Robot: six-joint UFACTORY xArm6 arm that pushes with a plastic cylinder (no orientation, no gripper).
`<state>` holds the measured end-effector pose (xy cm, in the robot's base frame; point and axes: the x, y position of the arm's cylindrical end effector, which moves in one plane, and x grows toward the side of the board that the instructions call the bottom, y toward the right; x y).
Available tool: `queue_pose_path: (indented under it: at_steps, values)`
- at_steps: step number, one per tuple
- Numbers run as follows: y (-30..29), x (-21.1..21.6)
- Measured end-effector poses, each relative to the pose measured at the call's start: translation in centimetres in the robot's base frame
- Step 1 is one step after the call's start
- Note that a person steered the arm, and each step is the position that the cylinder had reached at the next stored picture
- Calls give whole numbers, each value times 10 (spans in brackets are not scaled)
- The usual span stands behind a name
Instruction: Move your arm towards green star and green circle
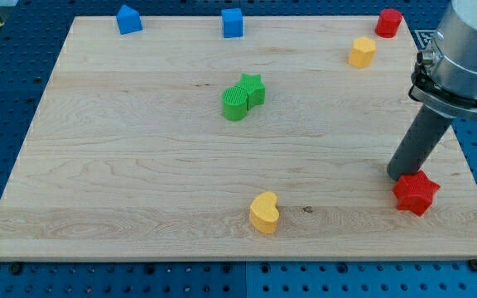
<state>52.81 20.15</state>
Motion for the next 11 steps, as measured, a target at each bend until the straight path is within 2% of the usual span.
queue_pose_path:
  at_steps: [2,3,4,5,7,8,9,11]
  values:
    - [0,23]
    - [0,16]
    - [0,-42]
    - [0,-60]
    - [-4,-63]
    - [-25,-75]
    - [-67,-104]
    - [-212,-138]
